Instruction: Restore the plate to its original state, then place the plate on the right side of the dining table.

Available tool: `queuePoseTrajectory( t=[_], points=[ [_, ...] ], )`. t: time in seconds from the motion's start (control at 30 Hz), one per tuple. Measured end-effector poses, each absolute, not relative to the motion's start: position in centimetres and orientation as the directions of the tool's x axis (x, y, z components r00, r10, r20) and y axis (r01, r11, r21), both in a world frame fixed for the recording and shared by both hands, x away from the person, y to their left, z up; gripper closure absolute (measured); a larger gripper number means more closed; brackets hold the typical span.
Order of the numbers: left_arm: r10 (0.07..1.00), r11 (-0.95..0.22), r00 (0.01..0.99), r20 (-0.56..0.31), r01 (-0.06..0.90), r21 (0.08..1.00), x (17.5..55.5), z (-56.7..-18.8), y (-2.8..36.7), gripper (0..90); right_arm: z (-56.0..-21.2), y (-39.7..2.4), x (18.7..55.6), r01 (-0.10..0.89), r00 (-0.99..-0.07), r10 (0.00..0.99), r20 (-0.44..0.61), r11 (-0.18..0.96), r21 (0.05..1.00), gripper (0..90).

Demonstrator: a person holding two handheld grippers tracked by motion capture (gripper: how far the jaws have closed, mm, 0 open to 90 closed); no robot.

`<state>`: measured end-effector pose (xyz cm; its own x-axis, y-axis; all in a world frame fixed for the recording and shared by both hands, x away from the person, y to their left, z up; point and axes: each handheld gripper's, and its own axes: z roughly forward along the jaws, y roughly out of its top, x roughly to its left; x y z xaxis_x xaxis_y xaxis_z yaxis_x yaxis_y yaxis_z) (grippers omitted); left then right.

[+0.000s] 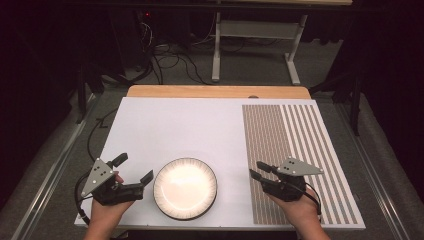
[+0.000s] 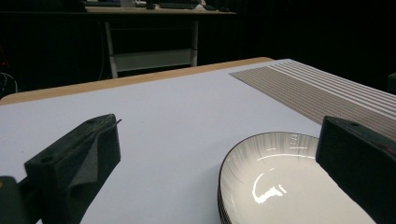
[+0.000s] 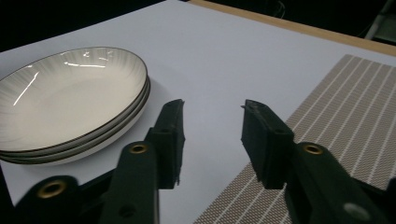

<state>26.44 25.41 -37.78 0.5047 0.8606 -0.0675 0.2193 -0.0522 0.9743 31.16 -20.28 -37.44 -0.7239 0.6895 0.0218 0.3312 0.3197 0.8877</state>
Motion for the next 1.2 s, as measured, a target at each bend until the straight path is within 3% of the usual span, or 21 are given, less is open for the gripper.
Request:
queuePoseTrajectory(
  t=[0.07, 0.2, 0.23, 0.37, 0.43, 0.97, 1.1, 1.2],
  points=[
    [0.860, -0.052, 0.506, -0.069, 0.221, 0.974, 26.5, -37.9, 25.4, 0.7, -37.5, -21.1, 31.0, 0.318, -0.709, 0.704, 0.023, 0.291, 0.902, 46.6],
    [0.857, -0.047, 0.510, -0.078, 0.227, 0.973, 26.6, -38.0, 25.3, 0.7, -37.8, -21.5, 30.9, 0.308, -0.704, 0.709, 0.024, 0.275, 0.911, 33.2],
    [0.855, -0.049, 0.512, -0.077, 0.228, 0.972, 26.7, -38.1, 25.3, 0.7, -37.9, -21.5, 31.0, 0.295, -0.705, 0.709, 0.020, 0.267, 0.917, 22.7],
    [0.853, -0.054, 0.516, -0.080, 0.239, 0.969, 27.0, -38.4, 25.3, 0.7, -38.0, -21.2, 31.2, 0.283, -0.691, 0.722, 0.016, 0.251, 0.926, 10.6],
    [0.852, -0.053, 0.517, -0.080, 0.236, 0.970, 26.9, -38.4, 25.3, 0.7, -38.2, -20.7, 31.4, 0.286, -0.674, 0.738, 0.016, 0.241, 0.928, 0.4],
    [0.846, -0.056, 0.527, -0.079, 0.236, 0.970, 27.2, -38.3, 24.9, 0.7, -38.0, -20.8, 30.9, 0.248, -0.667, 0.745, -0.003, 0.226, 0.942, 1.1],
    [0.844, -0.056, 0.531, -0.080, 0.234, 0.971, 27.2, -38.3, 24.9, 0.7, -37.9, -20.1, 30.6, 0.224, -0.680, 0.732, -0.038, 0.256, 0.940, 17.1],
    [0.844, -0.055, 0.531, -0.079, 0.232, 0.971, 27.1, -38.2, 24.9, 0.7, -37.9, -19.7, 30.5, 0.218, -0.685, 0.727, -0.051, 0.271, 0.938, 20.5]
  ],
)
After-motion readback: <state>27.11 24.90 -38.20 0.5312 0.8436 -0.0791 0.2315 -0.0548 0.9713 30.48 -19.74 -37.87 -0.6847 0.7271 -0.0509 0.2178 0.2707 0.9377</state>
